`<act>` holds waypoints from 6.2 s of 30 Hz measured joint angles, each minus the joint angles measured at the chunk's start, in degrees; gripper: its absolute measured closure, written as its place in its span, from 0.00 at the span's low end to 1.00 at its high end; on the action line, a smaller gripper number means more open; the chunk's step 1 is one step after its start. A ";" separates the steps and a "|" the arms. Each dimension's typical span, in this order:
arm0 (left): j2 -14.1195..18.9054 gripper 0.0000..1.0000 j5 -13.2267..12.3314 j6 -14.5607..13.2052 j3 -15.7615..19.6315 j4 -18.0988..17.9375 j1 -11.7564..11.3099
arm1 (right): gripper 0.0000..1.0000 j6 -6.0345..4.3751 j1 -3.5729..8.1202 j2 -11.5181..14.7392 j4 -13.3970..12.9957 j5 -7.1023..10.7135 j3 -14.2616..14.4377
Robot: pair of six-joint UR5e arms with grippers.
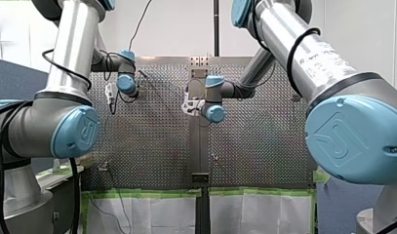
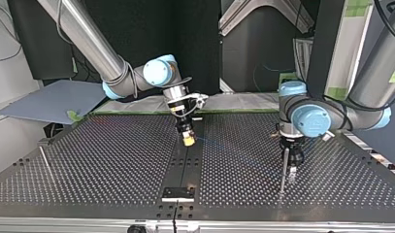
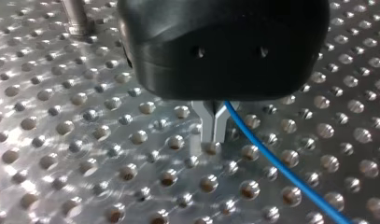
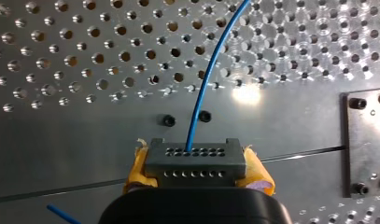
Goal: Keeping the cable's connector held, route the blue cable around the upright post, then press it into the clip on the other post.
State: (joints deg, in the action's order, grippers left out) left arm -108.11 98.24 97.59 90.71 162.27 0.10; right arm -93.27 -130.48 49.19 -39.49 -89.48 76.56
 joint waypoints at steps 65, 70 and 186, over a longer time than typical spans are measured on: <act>-0.04 0.00 4.94 6.21 0.76 0.84 1.95 | 1.00 2.43 -2.35 -15.80 1.58 -6.91 0.23; -0.05 0.00 4.99 6.21 0.75 0.86 2.01 | 1.00 2.46 -2.82 -17.89 0.65 -7.66 0.23; -0.03 0.00 6.11 7.10 0.75 1.11 1.83 | 1.00 3.61 8.84 -23.32 -36.76 -6.47 27.45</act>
State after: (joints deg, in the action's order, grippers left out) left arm -108.14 104.35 104.68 91.46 163.38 1.93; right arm -89.66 -121.64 25.87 -76.24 -95.95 104.01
